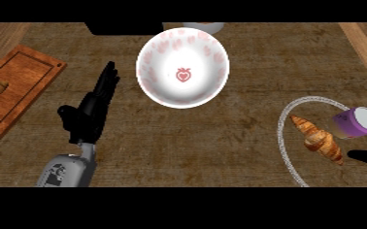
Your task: Pick the can from the placemat and place it in the bowl
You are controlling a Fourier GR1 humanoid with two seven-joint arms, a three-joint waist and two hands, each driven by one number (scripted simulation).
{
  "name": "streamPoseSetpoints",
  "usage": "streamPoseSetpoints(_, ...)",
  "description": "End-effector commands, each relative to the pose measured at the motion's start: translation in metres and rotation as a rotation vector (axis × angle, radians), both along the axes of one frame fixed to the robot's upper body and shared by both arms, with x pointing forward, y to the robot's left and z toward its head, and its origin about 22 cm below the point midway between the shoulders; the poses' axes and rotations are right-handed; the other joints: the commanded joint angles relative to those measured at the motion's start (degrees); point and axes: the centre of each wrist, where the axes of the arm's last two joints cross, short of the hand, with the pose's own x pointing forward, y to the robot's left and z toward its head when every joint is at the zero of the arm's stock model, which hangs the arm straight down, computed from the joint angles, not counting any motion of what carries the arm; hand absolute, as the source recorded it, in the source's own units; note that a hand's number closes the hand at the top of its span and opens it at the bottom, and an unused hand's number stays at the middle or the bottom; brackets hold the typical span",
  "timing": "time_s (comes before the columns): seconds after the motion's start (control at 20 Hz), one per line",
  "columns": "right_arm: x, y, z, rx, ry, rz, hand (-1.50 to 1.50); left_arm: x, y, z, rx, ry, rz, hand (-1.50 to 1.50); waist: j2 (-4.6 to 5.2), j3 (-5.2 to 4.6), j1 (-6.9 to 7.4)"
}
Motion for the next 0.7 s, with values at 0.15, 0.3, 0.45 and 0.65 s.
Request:
streamPoseSetpoints(0.15, 0.009, 0.007, -0.039, 0.027, 0.006, -0.01, -1.5, -0.003, -0.008, 0.003, -0.013, -0.001, 0.002, 0.0, 0.02, 0.02, 0.15)
streamPoseSetpoints(0.3, -0.002, -0.015, -0.039, 0.023, 0.004, -0.011, -1.5, -0.005, -0.003, -0.009, -0.009, 0.009, -0.012, 0.0, 0.0, 0.0, 0.0)
streamPoseSetpoints(0.45, 0.007, -0.009, -0.035, -0.053, 0.044, -0.037, -1.5, 0.001, -0.009, -0.014, -0.003, 0.008, -0.017, 0.0, 0.02, 0.0, -0.03)
streamPoseSetpoints(0.65, 0.023, -0.009, -0.05, -0.162, 0.114, -0.065, -1.5, -0.018, 0.009, -0.011, 0.0, -0.014, -0.017, 0.0, 0.03, 0.01, 0.44)
